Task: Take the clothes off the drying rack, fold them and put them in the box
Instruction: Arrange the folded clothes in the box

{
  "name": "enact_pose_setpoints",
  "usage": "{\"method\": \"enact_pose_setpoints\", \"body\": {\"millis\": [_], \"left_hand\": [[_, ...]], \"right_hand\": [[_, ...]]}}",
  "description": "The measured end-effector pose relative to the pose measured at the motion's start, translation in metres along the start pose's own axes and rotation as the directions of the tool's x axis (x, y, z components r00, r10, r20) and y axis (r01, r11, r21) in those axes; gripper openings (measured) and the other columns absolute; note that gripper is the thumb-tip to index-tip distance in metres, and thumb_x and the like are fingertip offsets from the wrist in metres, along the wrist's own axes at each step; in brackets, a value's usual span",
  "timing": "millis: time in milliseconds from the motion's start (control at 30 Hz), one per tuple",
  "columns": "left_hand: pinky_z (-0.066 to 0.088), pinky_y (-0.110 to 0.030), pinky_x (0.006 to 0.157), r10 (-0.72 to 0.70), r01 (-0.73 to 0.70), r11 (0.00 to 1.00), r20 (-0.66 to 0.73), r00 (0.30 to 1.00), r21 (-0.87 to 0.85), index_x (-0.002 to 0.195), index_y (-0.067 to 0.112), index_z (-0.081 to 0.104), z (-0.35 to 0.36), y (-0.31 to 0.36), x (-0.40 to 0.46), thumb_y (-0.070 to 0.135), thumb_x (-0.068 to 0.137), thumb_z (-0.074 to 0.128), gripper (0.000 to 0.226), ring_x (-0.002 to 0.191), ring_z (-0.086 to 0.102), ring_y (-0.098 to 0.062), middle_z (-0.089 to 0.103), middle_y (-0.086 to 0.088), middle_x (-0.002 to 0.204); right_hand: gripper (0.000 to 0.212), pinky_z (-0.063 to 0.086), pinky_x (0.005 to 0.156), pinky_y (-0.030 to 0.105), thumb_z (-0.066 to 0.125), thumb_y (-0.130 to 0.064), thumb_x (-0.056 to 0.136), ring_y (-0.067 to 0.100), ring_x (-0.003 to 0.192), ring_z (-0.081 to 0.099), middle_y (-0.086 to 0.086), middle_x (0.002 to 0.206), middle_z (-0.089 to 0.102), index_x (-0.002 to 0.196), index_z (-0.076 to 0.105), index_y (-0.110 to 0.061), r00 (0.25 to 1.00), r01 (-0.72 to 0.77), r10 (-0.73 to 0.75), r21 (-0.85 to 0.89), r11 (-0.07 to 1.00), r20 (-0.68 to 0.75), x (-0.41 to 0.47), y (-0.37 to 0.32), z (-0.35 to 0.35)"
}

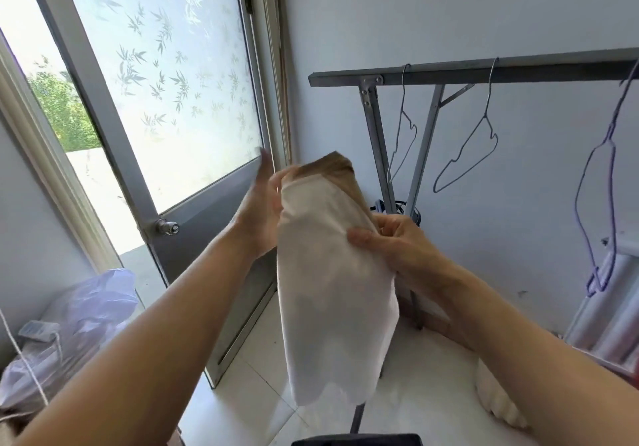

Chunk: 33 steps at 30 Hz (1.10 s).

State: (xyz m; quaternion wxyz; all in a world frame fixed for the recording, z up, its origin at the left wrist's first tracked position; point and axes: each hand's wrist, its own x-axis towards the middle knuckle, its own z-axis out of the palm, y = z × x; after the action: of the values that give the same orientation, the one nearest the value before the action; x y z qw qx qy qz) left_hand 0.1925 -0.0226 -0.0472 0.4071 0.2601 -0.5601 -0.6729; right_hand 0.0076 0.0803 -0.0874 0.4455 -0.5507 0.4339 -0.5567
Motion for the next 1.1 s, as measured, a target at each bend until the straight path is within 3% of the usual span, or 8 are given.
{"method": "enact_pose_setpoints", "body": {"millis": [100,233,367,567,700,867,1000,1100], "left_hand": [[0.057,-0.042,0.089,-0.229,0.254,0.959,0.183,0.956,-0.127,0.124,0.007,0.067,-0.007,-0.036,-0.021,0.093,0.066,0.026,0.112,0.113,0.065,-0.032,0.066,-0.018,0.125],[0.060,-0.035,0.077,-0.187,0.178,0.978,0.085,0.979,0.111,0.102,0.002,0.074,0.000,-0.061,-0.026,0.049,0.046,0.094,0.076,0.086,0.072,-0.024,0.073,-0.018,0.103],[0.060,-0.031,0.071,-0.157,0.154,0.986,0.045,0.987,0.060,0.106,-0.003,0.070,0.005,-0.060,-0.023,0.015,0.073,0.078,0.038,0.078,0.072,-0.021,0.072,-0.017,0.098],[0.059,-0.035,0.083,-0.266,0.252,0.963,0.172,0.949,0.096,0.111,0.006,0.070,0.007,-0.066,-0.030,0.024,0.070,0.079,0.046,0.091,0.071,-0.024,0.072,-0.015,0.106],[0.055,-0.041,0.088,-0.111,0.099,0.978,0.056,0.992,0.183,0.104,-0.002,0.072,0.011,-0.068,-0.029,0.020,0.074,0.077,0.038,0.090,0.070,-0.028,0.072,-0.021,0.105],[0.060,-0.034,0.071,-0.010,0.029,0.988,-0.122,0.993,0.153,0.098,-0.002,0.071,0.016,-0.062,-0.028,0.023,0.078,0.076,0.032,0.077,0.070,-0.026,0.073,-0.018,0.092],[0.059,-0.032,0.064,0.053,0.040,0.955,-0.303,0.952,0.295,0.116,0.010,0.057,0.018,-0.059,-0.028,0.017,0.081,0.079,0.042,0.077,0.070,-0.021,0.070,-0.009,0.096],[0.060,-0.033,0.071,0.157,-0.036,0.920,-0.282,0.946,0.391,0.131,0.030,0.049,0.016,-0.059,-0.027,0.017,0.081,0.079,0.060,0.083,0.071,-0.022,0.070,-0.003,0.096]], "right_hand": [[0.014,0.059,0.064,0.029,0.067,-0.012,0.088,0.020,0.074,0.072,0.010,0.088,0.076,0.099,0.072,-0.006,0.996,-0.024,0.028,0.042,0.999,-0.080,0.008,-0.009,-0.007],[0.008,0.056,0.058,0.024,0.067,-0.014,0.088,0.016,0.070,0.072,0.007,0.082,0.076,0.089,0.075,-0.013,0.990,-0.080,0.081,0.018,0.997,-0.117,0.014,-0.006,-0.017],[0.012,0.056,0.059,0.025,0.067,-0.019,0.085,0.014,0.072,0.070,0.006,0.087,0.075,0.091,0.077,-0.016,0.983,-0.124,0.135,0.093,0.988,-0.125,0.015,0.005,-0.020],[0.022,0.058,0.073,0.025,0.061,-0.027,0.090,0.014,0.092,0.071,0.005,0.105,0.074,0.107,0.074,-0.020,0.993,-0.098,0.103,0.090,0.991,-0.050,0.012,-0.003,-0.023],[0.023,0.059,0.076,0.025,0.056,-0.024,0.095,0.012,0.087,0.071,0.004,0.101,0.075,0.111,0.071,-0.016,0.986,-0.108,0.122,0.117,0.987,-0.112,0.012,-0.007,-0.024],[0.089,0.053,0.094,0.042,0.084,-0.031,0.071,0.024,0.099,0.071,0.008,0.107,0.074,0.146,0.037,-0.022,0.973,-0.222,0.210,-0.151,0.963,-0.092,0.003,0.010,-0.031],[0.058,0.057,0.072,0.026,0.061,0.003,0.090,0.018,0.083,0.073,0.011,0.097,0.075,0.136,0.045,-0.028,0.980,-0.128,0.119,-0.046,0.991,-0.159,-0.002,0.022,-0.028],[0.037,0.057,0.083,0.030,0.070,-0.002,0.085,0.019,0.096,0.069,0.010,0.118,0.067,0.116,0.066,-0.023,0.984,-0.129,0.117,-0.080,0.988,-0.136,0.000,0.023,-0.028]]}}
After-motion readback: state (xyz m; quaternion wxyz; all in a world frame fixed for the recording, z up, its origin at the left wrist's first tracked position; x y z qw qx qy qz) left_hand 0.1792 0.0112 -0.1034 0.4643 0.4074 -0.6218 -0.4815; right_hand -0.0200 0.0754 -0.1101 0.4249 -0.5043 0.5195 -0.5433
